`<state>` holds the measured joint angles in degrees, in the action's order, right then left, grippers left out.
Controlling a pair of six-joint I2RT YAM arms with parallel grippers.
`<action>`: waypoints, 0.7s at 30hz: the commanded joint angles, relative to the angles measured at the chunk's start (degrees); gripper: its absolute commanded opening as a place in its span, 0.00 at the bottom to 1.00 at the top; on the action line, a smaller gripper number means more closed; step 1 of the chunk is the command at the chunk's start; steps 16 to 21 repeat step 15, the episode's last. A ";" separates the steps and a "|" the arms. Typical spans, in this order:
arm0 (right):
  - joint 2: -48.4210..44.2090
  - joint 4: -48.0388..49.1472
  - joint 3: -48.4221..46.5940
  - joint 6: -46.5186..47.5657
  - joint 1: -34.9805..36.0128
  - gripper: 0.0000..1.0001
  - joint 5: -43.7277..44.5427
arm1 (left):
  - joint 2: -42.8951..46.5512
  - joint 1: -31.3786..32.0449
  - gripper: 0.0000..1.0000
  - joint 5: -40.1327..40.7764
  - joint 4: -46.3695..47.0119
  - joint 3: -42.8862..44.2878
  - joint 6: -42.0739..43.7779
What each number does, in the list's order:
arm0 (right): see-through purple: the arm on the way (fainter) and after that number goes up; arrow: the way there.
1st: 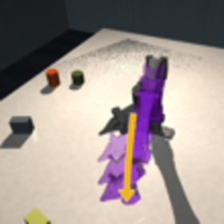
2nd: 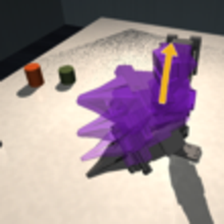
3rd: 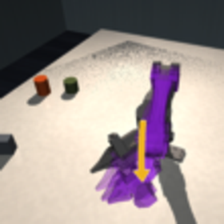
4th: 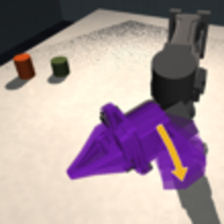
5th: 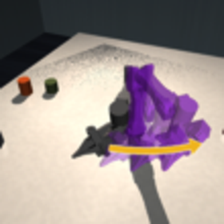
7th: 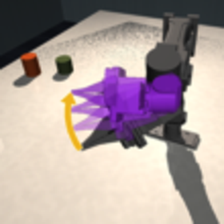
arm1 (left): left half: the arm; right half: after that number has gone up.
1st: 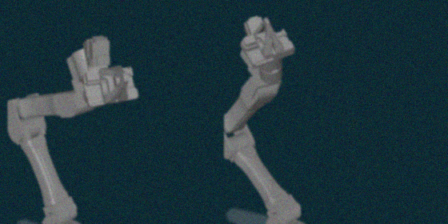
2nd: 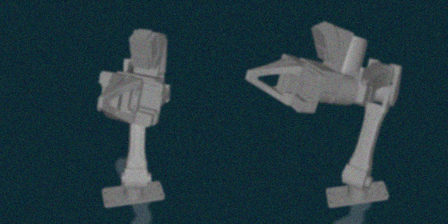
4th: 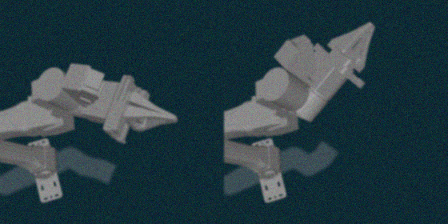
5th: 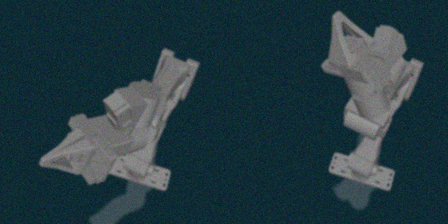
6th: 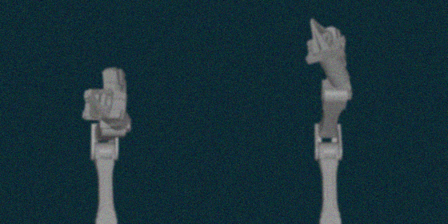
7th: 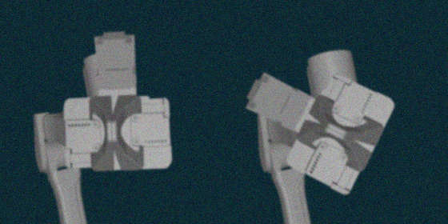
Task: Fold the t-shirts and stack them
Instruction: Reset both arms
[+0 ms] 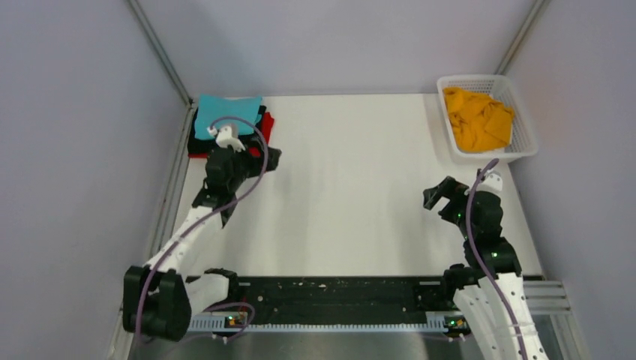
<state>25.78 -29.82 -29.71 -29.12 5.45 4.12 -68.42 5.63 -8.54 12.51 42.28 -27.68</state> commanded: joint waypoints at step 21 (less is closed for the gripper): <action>-2.40 4.42 3.59 -1.11 -0.28 0.99 1.07 | 34.02 10.54 0.99 16.90 -17.07 -21.07 -9.72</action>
